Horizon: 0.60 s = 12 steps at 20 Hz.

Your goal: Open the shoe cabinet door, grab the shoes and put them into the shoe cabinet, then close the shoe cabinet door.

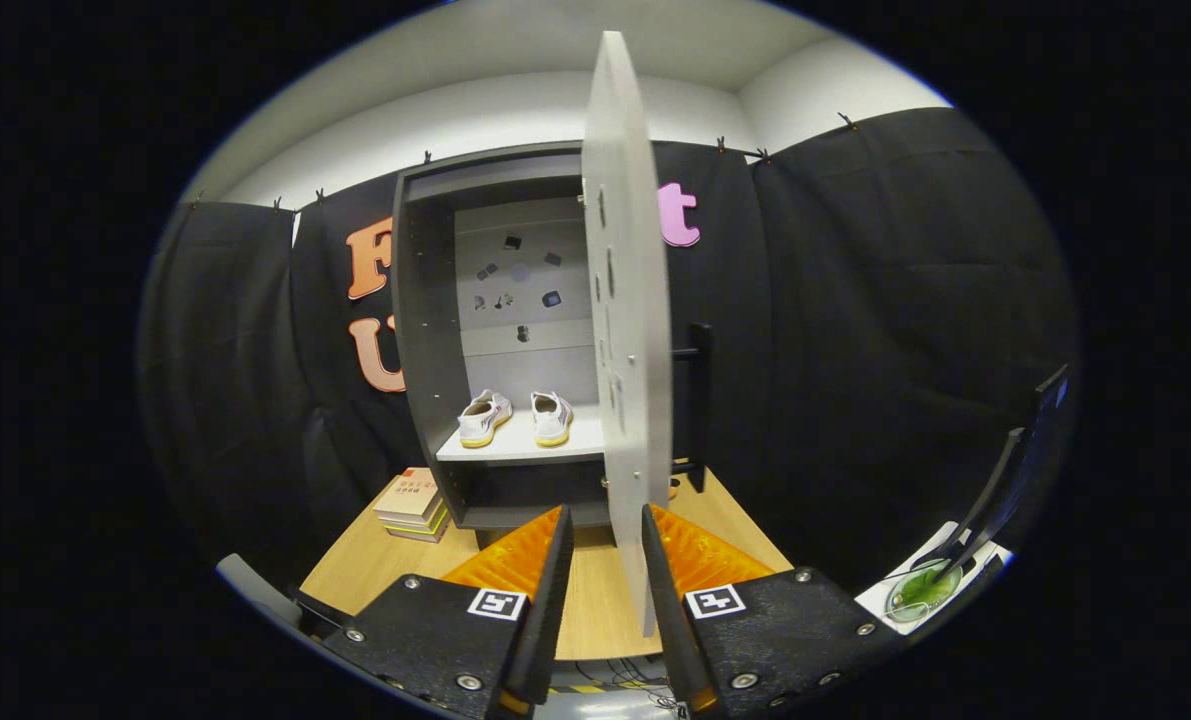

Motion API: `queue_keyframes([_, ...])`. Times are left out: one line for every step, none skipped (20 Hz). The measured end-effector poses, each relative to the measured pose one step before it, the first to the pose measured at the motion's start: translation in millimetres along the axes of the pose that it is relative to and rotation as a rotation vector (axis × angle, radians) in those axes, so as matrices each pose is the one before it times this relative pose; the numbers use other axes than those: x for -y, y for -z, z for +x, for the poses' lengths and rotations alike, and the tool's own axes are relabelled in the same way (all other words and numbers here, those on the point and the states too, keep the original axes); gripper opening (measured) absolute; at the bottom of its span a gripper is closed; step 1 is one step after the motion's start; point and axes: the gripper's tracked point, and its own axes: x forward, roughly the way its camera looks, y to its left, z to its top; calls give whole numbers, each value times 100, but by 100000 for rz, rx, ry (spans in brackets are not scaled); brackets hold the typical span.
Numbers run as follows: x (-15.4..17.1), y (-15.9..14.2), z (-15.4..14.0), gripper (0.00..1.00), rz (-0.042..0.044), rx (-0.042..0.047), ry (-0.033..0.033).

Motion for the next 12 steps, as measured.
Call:
queue_keyframes([1225,270,383,44,369,-817,-663])
queue_keyframes([1066,315,381,45,214,-603,-806])
queue_keyframes([1064,5,672,46,85,-157,-715])
queue_keyframes([821,37,687,46,170,-328,-814])
queue_keyframes([839,53,751,47,-33,-399,-205])
queue_keyframes([182,-218,1033,48,276,738,-1669])
queue_keyframes([25,-118,929,49,670,-62,-1801])
queue_keyframes([-94,-103,794,49,530,263,-2545])
queue_keyframes([35,-159,850,50,338,-4,-1802])
queue_keyframes([-3,4,576,51,132,117,-2071])
queue_keyframes([85,227,583,51,160,-881,-1460])
queue_keyframes([-5,86,664,51,80,-306,-1254])
